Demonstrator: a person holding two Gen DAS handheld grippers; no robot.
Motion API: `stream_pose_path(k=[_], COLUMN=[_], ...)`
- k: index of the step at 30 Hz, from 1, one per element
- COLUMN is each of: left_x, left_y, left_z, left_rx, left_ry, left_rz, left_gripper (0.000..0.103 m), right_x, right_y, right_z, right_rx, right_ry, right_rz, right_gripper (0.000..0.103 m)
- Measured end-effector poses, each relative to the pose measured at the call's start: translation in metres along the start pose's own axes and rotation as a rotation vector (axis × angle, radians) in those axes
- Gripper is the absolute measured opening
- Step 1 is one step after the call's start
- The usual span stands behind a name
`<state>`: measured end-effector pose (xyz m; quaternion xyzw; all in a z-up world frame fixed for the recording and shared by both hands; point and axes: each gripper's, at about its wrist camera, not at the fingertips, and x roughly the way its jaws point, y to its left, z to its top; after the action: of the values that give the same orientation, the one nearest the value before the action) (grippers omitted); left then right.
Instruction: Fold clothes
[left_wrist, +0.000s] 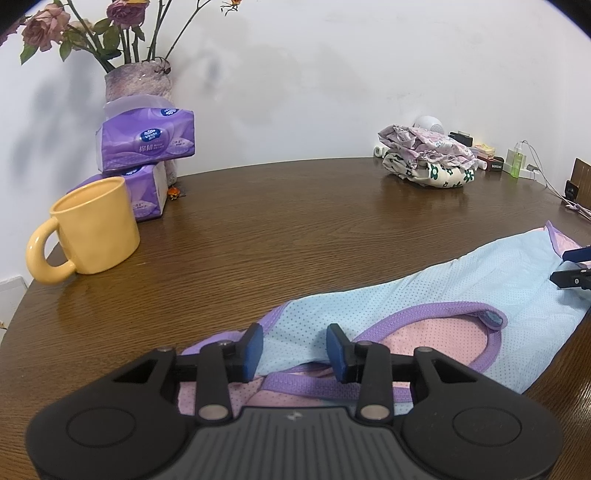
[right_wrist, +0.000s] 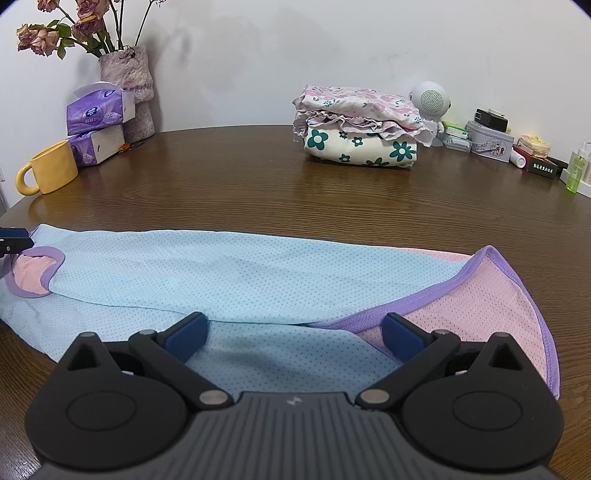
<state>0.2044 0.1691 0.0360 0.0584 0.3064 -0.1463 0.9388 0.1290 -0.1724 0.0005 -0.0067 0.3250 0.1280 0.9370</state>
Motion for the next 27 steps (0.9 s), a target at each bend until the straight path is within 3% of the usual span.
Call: stream_pose_path(k=[27], left_x=[-0.0001], left_y=[0.0001], left_z=[-0.0001], left_rx=[-0.001], left_ry=[0.0], left_rz=[0.0], left_gripper=[0.037], right_x=[-0.0001], right_y=[0.0025], right_z=[0.0], right_rx=[-0.001], right_ry=[0.0], right_rz=[0.002], right_gripper=[0.102])
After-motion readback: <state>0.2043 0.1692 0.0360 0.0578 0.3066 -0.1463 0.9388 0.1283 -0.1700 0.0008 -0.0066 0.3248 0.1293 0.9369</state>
